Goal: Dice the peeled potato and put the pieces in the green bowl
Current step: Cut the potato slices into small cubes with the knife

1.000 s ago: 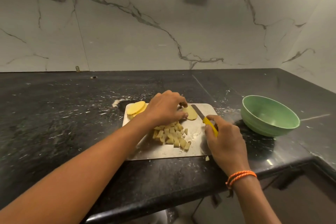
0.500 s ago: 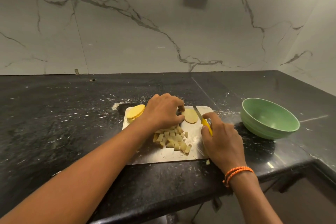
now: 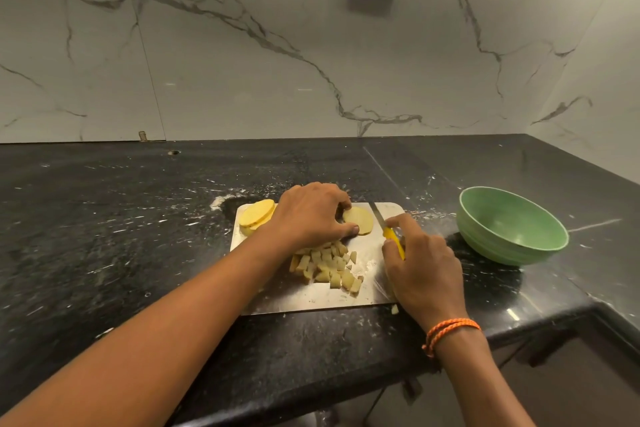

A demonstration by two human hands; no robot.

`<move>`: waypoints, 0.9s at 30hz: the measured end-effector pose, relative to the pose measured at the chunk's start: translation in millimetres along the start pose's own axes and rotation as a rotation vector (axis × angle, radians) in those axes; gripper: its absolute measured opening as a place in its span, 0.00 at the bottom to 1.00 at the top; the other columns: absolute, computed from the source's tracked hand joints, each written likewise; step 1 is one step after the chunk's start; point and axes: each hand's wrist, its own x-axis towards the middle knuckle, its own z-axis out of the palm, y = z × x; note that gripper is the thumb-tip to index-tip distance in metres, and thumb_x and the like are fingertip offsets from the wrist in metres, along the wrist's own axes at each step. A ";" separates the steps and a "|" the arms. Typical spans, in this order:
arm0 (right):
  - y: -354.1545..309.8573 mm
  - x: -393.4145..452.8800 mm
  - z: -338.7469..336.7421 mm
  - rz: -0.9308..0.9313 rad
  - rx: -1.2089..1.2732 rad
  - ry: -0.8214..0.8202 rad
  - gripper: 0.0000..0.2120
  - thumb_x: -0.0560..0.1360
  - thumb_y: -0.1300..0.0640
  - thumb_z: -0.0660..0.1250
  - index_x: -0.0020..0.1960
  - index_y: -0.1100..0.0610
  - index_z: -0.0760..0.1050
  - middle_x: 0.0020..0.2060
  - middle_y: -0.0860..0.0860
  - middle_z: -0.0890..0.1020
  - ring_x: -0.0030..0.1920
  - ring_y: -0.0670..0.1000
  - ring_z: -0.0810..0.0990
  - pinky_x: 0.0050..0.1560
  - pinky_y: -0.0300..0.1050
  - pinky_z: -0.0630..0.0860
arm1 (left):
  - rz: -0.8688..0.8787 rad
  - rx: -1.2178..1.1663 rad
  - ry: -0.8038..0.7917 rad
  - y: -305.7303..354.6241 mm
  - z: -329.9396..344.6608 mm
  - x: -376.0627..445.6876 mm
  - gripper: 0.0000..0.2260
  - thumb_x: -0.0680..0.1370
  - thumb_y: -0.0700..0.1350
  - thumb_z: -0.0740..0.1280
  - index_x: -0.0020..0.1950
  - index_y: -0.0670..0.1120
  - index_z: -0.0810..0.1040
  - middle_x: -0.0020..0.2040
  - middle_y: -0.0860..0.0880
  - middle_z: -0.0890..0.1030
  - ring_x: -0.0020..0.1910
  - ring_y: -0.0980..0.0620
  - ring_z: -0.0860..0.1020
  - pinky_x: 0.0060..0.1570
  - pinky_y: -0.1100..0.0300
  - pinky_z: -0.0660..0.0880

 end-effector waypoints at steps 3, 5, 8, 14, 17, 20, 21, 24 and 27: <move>-2.8 -0.5 0.0 -0.028 -0.041 -0.039 0.14 0.80 0.53 0.62 0.65 0.48 0.73 0.34 0.50 0.78 0.34 0.53 0.76 0.33 0.48 0.69 | -0.010 -0.007 -0.010 1.4 -0.2 -0.3 0.26 0.77 0.70 0.68 0.71 0.58 0.79 0.67 0.57 0.81 0.64 0.52 0.78 0.53 0.55 0.76; -3.2 -0.4 -0.6 -0.034 -0.057 -0.045 0.13 0.80 0.53 0.62 0.64 0.48 0.73 0.34 0.50 0.78 0.34 0.54 0.76 0.32 0.48 0.68 | -0.012 -0.008 -0.011 1.8 0.0 -0.5 0.26 0.77 0.70 0.68 0.71 0.58 0.79 0.67 0.57 0.81 0.64 0.52 0.78 0.52 0.56 0.76; -3.2 -0.1 -0.9 -0.046 -0.073 -0.066 0.10 0.80 0.52 0.62 0.61 0.50 0.73 0.34 0.50 0.78 0.35 0.55 0.77 0.32 0.49 0.71 | -0.016 -0.010 -0.022 3.0 -1.2 -1.4 0.25 0.78 0.69 0.68 0.70 0.58 0.79 0.67 0.57 0.81 0.64 0.53 0.78 0.49 0.57 0.73; -5.0 4.4 -2.2 -0.072 -0.066 -0.100 0.12 0.80 0.53 0.63 0.62 0.51 0.76 0.40 0.55 0.82 0.42 0.59 0.80 0.36 0.49 0.66 | -0.039 0.010 -0.028 3.4 0.1 -1.8 0.23 0.77 0.69 0.68 0.64 0.56 0.82 0.62 0.57 0.82 0.59 0.53 0.79 0.48 0.55 0.75; -4.9 -5.1 -5.6 -0.094 -0.076 -0.089 0.13 0.80 0.52 0.63 0.63 0.50 0.77 0.41 0.55 0.83 0.43 0.59 0.81 0.36 0.49 0.69 | -0.044 0.008 -0.027 3.5 2.8 -1.5 0.23 0.77 0.69 0.69 0.63 0.56 0.82 0.61 0.57 0.82 0.58 0.53 0.79 0.49 0.55 0.78; -0.8 -21.5 -10.4 -0.093 -0.074 -0.061 0.11 0.79 0.50 0.64 0.60 0.48 0.76 0.40 0.53 0.84 0.42 0.59 0.82 0.37 0.51 0.75 | -0.047 -0.009 -0.031 3.9 3.1 -1.4 0.22 0.77 0.68 0.69 0.63 0.56 0.82 0.61 0.57 0.82 0.58 0.53 0.79 0.50 0.54 0.79; 0.2 -27.2 -12.2 -0.092 -0.068 -0.049 0.11 0.79 0.50 0.65 0.60 0.48 0.77 0.39 0.53 0.84 0.40 0.58 0.82 0.37 0.51 0.76 | -0.047 -0.009 -0.030 4.1 2.7 -2.1 0.21 0.77 0.67 0.69 0.62 0.56 0.82 0.61 0.57 0.82 0.58 0.52 0.79 0.51 0.53 0.80; 1.1 -42.4 -16.3 -0.089 -0.074 -0.017 0.12 0.78 0.48 0.67 0.61 0.46 0.77 0.36 0.52 0.83 0.38 0.58 0.82 0.34 0.49 0.74 | -0.039 0.015 -0.022 4.9 1.3 -3.3 0.18 0.78 0.64 0.68 0.61 0.54 0.82 0.59 0.56 0.82 0.55 0.51 0.79 0.48 0.53 0.78; 0.0 -47.8 -18.9 -0.066 -0.063 0.012 0.13 0.76 0.50 0.68 0.61 0.45 0.79 0.33 0.51 0.82 0.36 0.57 0.81 0.34 0.47 0.72 | -0.034 0.005 -0.012 4.1 -0.5 -4.3 0.17 0.79 0.63 0.69 0.61 0.54 0.83 0.59 0.55 0.82 0.53 0.52 0.79 0.45 0.56 0.72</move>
